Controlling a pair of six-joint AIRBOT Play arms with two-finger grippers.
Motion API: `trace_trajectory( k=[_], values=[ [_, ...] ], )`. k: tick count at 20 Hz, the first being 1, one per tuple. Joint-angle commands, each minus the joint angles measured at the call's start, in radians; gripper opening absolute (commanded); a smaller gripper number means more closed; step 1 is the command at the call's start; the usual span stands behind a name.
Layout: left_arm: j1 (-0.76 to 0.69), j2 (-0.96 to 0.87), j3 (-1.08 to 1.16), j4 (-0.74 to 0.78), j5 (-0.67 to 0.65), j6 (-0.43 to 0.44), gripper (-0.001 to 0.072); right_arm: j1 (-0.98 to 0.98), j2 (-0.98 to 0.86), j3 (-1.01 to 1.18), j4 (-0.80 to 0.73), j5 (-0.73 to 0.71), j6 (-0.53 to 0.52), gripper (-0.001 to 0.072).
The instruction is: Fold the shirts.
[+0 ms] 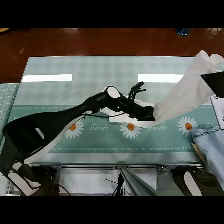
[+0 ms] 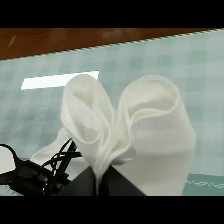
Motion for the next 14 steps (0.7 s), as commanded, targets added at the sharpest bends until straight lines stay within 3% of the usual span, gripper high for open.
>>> trace_trajectory(
  k=[1,8,14],
  values=[
    [0.07,0.035,0.0,-0.012,0.006,0.031,0.0026,0.002,0.003,0.001,-0.011,-0.013,0.005,0.0034],
    [0.548,0.351,0.0,0.209,-0.162,0.027,0.0026,0.017,-0.164,0.001,0.191,-0.145,-0.093,0.0034],
    [0.841,0.568,0.0,0.262,-0.245,0.016,0.0026,0.381,-0.42,0.001,0.129,-0.409,-0.078,0.0035]
  ],
)
